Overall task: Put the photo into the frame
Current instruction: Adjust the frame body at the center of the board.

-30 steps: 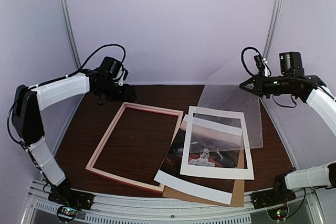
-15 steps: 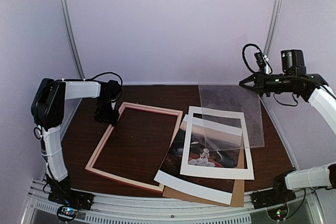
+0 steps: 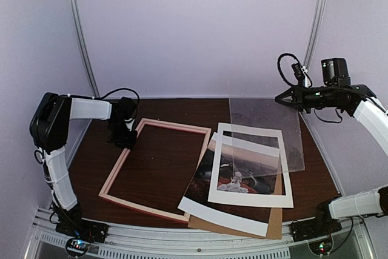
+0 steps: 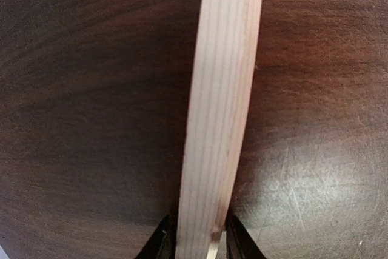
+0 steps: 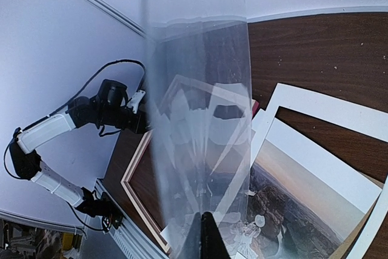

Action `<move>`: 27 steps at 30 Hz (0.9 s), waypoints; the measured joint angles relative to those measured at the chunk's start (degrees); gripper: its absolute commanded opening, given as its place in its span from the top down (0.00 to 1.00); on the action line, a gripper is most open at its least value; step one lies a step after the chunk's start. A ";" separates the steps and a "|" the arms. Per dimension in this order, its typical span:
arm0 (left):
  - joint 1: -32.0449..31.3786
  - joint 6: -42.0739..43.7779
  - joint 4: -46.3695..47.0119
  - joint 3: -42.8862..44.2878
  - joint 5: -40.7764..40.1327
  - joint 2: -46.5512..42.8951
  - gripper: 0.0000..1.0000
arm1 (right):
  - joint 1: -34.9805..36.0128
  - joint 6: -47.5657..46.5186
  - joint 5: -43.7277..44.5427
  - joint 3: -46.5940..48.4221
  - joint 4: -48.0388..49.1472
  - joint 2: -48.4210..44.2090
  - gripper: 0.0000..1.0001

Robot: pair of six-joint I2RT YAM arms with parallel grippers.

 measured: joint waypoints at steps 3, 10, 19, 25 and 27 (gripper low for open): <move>0.07 -1.75 4.09 -4.68 2.05 -2.82 0.74 | 0.11 -0.09 0.17 0.00 -0.26 0.26 1.00; -1.42 -4.94 12.66 -13.25 3.28 -8.00 0.85 | 0.70 -0.20 0.44 0.11 -0.85 1.66 1.00; -2.62 -10.43 24.92 -23.04 1.55 -13.38 0.86 | 3.50 -0.22 1.73 2.36 -1.68 4.52 1.00; -3.82 -11.52 27.21 -26.01 -1.84 -15.28 0.92 | 5.92 -0.20 2.80 4.98 -1.66 5.90 1.00; -4.26 -11.47 26.64 -26.01 -2.99 -15.41 0.94 | 6.49 -0.20 3.23 5.49 -1.57 6.51 1.00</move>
